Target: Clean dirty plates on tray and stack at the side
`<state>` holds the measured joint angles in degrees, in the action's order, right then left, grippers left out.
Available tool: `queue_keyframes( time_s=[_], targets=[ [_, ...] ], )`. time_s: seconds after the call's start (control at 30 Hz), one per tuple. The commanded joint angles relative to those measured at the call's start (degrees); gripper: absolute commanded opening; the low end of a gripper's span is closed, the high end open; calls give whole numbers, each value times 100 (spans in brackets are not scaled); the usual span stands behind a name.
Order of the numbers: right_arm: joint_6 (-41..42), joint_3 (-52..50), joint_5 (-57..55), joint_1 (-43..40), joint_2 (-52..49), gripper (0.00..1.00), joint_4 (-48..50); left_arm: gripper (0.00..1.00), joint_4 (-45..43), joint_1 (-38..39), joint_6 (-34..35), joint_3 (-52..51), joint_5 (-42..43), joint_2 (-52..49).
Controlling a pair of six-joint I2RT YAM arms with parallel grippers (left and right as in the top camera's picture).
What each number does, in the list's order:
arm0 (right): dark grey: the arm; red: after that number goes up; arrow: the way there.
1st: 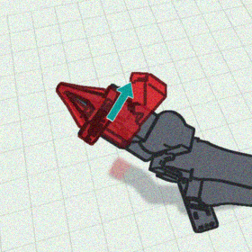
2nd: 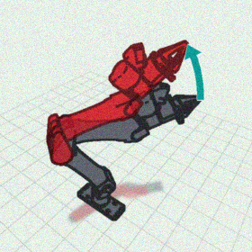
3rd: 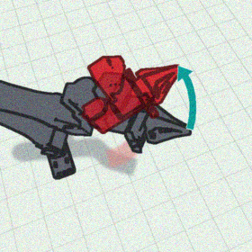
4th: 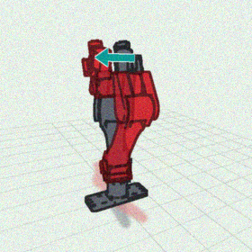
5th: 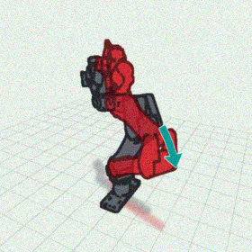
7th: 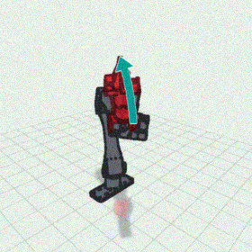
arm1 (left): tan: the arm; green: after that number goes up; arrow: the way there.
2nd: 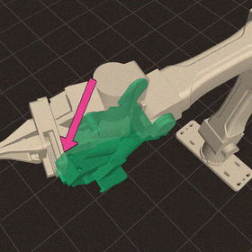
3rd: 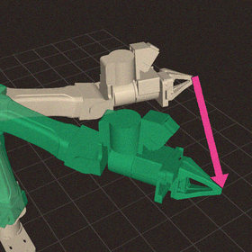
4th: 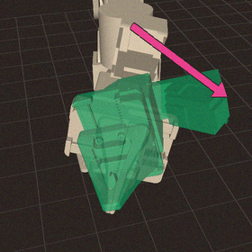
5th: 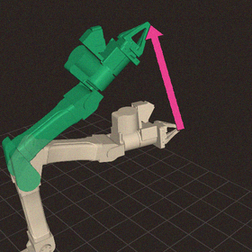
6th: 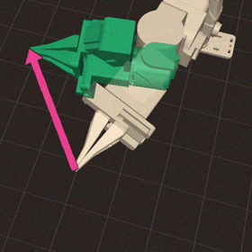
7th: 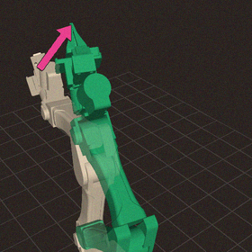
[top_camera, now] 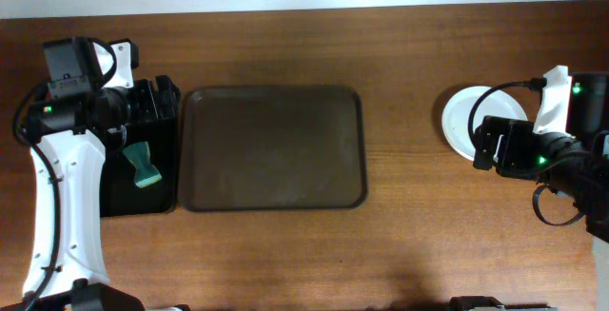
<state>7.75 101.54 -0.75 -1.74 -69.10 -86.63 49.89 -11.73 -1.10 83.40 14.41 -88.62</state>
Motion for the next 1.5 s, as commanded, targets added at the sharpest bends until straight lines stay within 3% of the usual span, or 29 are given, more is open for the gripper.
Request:
queue_keyframes(
  time_s=[0.0,0.17,0.27,0.47,0.83,1.07,1.27,1.47],
  targets=[
    [-2,74,-61,-22,-42,99,-11,99,-11,7,-92,61,83,90],
    [-48,61,-164,-15,201,98,282,99,-11,7,-92,61,83,90],
    [-46,-378,-205,-15,597,98,1141,99,-11,7,-92,61,85,90],
    [-455,-4070,-249,-15,3025,98,4522,99,-11,7,-92,61,85,90],
    [-450,-8572,254,101,5958,98,8126,99,-11,7,-92,61,85,90],
    [-450,-9536,269,146,6800,98,8459,99,-11,7,-92,61,85,90],
    [-448,-10133,273,146,6891,98,9119,99,-11,7,-92,61,85,90],
    [-433,-10122,205,179,6883,98,8209,99,-11,7,-92,61,85,90]
  ],
)
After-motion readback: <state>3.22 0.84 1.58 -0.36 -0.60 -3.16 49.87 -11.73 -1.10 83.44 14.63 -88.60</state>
